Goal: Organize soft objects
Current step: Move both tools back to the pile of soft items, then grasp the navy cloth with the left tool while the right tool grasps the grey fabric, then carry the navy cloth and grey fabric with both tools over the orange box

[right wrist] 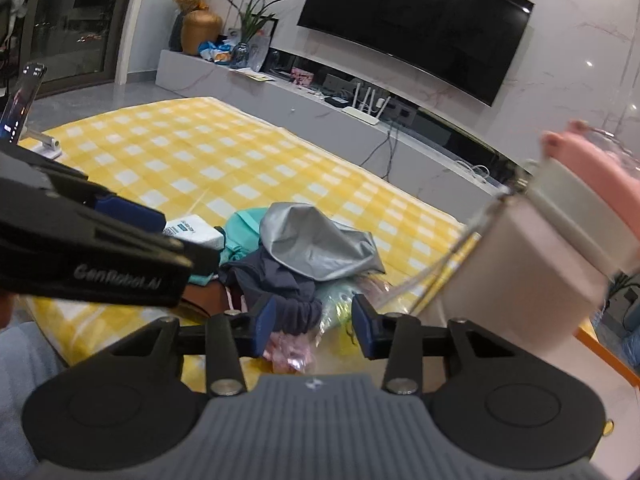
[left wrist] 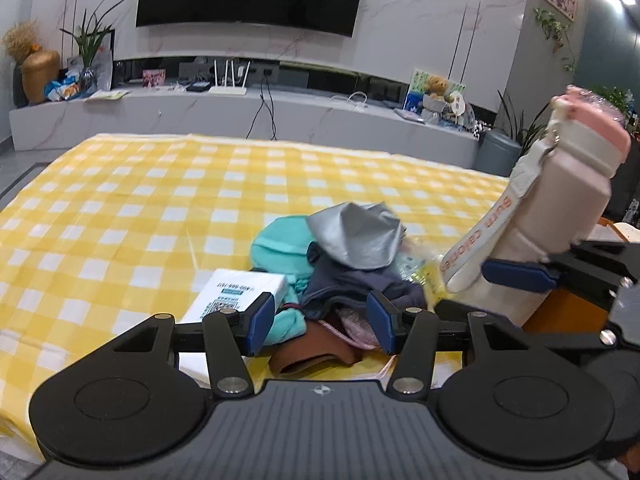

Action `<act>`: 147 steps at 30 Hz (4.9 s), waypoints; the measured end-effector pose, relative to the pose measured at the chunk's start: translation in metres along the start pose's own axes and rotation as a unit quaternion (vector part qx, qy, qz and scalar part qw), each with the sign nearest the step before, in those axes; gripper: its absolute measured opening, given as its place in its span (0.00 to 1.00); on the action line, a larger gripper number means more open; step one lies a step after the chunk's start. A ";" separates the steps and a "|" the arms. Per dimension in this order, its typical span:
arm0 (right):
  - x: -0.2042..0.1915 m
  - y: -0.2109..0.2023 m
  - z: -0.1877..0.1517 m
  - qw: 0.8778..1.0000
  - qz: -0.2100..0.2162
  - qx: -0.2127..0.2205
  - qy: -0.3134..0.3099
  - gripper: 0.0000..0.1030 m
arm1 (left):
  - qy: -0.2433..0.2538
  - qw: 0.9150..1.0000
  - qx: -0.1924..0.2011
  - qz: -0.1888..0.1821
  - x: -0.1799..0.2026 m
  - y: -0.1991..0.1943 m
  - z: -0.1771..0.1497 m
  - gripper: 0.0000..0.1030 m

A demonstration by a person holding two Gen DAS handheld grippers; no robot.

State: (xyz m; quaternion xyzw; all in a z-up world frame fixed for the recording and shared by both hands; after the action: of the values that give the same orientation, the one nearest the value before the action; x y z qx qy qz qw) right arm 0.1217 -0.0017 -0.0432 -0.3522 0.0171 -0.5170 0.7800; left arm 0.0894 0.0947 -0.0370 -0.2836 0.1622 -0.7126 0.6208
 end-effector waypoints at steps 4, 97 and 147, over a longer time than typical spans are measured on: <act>-0.001 0.020 0.004 1.000 -0.004 -0.008 -0.016 0.40 | -0.002 1.000 -0.018 0.000 -0.007 0.007 -0.001 0.58; 0.015 0.120 0.044 0.996 0.013 -0.007 0.090 0.05 | -0.090 0.994 -0.024 0.062 -0.038 0.042 0.030 0.17; 0.189 -0.164 -0.113 0.968 -0.135 0.065 0.202 0.02 | 0.082 0.974 0.000 -0.212 0.173 -0.074 0.020 0.17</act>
State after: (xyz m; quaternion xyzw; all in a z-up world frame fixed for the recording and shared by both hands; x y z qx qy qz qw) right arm 0.0349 -0.2518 0.0285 -0.1877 0.0927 -0.6779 0.7048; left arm 0.0309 -0.0583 0.0574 -0.2523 0.1491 -0.8486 0.4405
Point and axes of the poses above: each gripper's, at about its wrist camera, not at the fingertips, and y roughly the way its jaws point, x to its right, z to its top, the point moved 1 cm from there along y, roughly the way its jaws point, and after that the axes turned 3 degrees about -y, right-handed, at the moved point
